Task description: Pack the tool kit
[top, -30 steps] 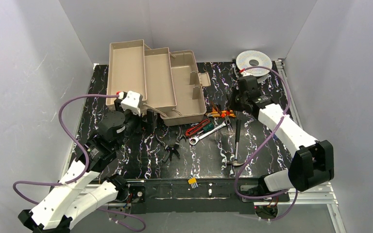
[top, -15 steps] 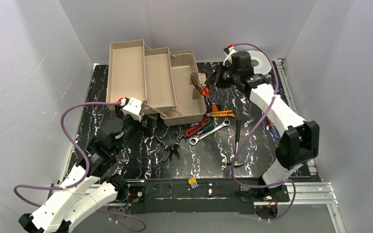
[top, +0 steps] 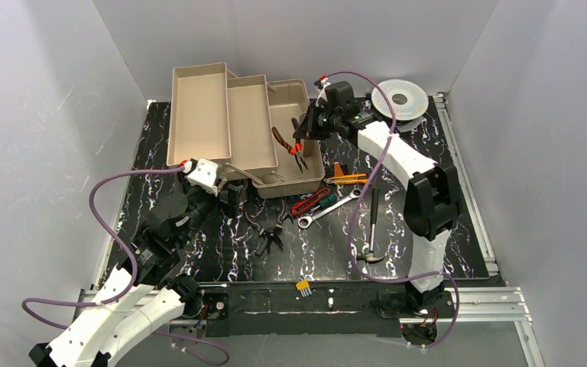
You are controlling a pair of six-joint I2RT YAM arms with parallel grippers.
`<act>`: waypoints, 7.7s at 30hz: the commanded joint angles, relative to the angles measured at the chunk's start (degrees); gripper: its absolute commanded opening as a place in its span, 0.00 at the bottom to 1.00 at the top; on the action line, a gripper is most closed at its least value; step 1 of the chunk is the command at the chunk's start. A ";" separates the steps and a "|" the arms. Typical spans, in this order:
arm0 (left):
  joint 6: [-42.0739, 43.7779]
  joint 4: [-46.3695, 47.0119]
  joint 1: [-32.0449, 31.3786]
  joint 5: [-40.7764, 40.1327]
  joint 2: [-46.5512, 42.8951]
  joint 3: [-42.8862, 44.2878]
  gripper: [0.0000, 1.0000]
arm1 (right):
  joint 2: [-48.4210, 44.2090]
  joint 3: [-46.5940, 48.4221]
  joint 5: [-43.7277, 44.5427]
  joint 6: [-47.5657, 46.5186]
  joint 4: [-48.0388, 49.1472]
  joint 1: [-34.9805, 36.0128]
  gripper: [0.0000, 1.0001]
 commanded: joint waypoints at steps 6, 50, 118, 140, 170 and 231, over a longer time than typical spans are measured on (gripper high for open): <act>-0.65 0.46 0.30 1.18 -1.04 -0.11 0.87 | 4.23 3.73 5.59 1.68 0.09 -0.13 0.37; -0.95 -3.92 0.22 24.98 17.30 4.72 0.98 | -35.68 -56.44 20.61 3.24 -8.43 -16.24 0.76; -7.40 -8.46 0.21 18.37 11.33 7.15 0.98 | 1.50 11.22 11.67 -8.09 3.57 -0.83 0.01; -6.40 -7.10 0.24 17.66 11.41 2.61 0.98 | 9.25 20.36 8.42 -12.49 -4.42 2.44 0.75; -44.75 -17.20 0.21 -6.74 23.49 -2.29 0.98 | -38.19 -54.10 22.39 -2.76 20.07 -4.26 0.71; -36.18 -18.21 0.40 15.79 41.53 28.01 0.00 | -36.50 -62.21 25.03 1.49 29.95 -4.23 0.69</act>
